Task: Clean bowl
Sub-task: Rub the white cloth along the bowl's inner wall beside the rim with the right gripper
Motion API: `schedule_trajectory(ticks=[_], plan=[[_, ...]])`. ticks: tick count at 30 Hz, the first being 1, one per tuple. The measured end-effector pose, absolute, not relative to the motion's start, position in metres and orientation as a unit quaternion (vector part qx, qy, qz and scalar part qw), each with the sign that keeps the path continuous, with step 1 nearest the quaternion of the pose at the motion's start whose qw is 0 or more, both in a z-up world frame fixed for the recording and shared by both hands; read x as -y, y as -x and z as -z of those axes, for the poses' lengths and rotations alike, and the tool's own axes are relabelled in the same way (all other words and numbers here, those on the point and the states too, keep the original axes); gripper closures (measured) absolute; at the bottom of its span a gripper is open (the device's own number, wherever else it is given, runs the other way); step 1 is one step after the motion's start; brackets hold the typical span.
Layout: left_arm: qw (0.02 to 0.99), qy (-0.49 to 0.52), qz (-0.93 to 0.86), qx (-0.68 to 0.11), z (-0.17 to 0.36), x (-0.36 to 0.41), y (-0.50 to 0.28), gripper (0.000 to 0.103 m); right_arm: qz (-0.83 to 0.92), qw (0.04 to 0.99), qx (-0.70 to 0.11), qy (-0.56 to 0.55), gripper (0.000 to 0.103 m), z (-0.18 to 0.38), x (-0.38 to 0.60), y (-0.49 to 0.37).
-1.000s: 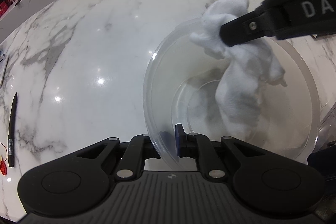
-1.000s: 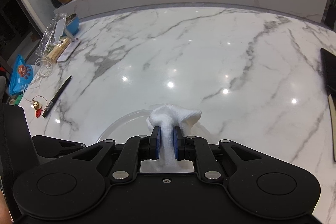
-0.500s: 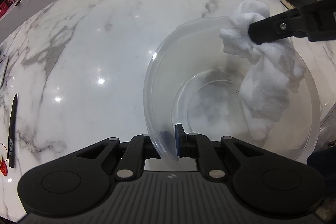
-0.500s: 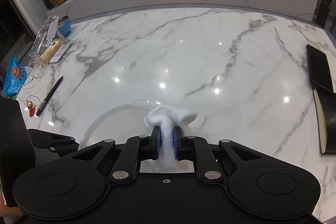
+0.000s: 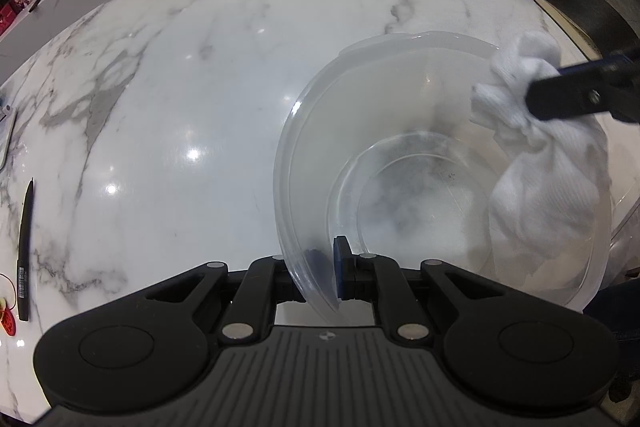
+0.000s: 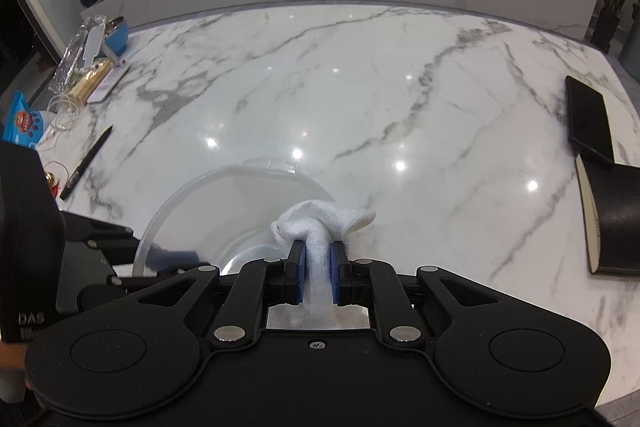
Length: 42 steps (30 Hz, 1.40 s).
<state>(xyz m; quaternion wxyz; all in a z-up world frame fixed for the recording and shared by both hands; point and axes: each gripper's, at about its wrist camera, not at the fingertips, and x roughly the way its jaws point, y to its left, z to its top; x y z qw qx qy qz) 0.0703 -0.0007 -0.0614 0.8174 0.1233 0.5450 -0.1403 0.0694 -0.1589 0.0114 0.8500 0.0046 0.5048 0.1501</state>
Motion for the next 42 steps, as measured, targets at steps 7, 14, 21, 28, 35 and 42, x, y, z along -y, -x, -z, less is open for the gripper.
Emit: schedule_trajectory(ticks=[7,14,21,28,35,42], plan=[[0.817,-0.126,0.141,-0.544,0.061,0.004,-0.069,0.094,-0.152,0.848,-0.508,-0.002,0.092,-0.014,0.165,-0.055],[0.817,-0.131,0.145,-0.543,0.061,0.006,-0.068,0.094,-0.153,0.847,-0.509,-0.005,0.092,-0.014,0.17,-0.05],[0.814,-0.142,0.153,-0.543,0.062,0.01,-0.065,0.094,-0.146,0.85,-0.506,0.002,0.092,-0.013,0.167,-0.055],[0.813,-0.147,0.16,-0.539,0.062,0.011,-0.062,0.094,-0.142,0.855,-0.498,0.009,0.092,-0.013,0.16,-0.066],[0.813,-0.149,0.163,-0.539,0.062,0.012,-0.061,0.094,-0.15,0.858,-0.492,0.003,0.092,-0.012,0.153,-0.076],[0.813,-0.149,0.163,-0.538,0.062,0.012,-0.059,0.094,-0.166,0.859,-0.485,-0.01,0.092,-0.01,0.144,-0.085]])
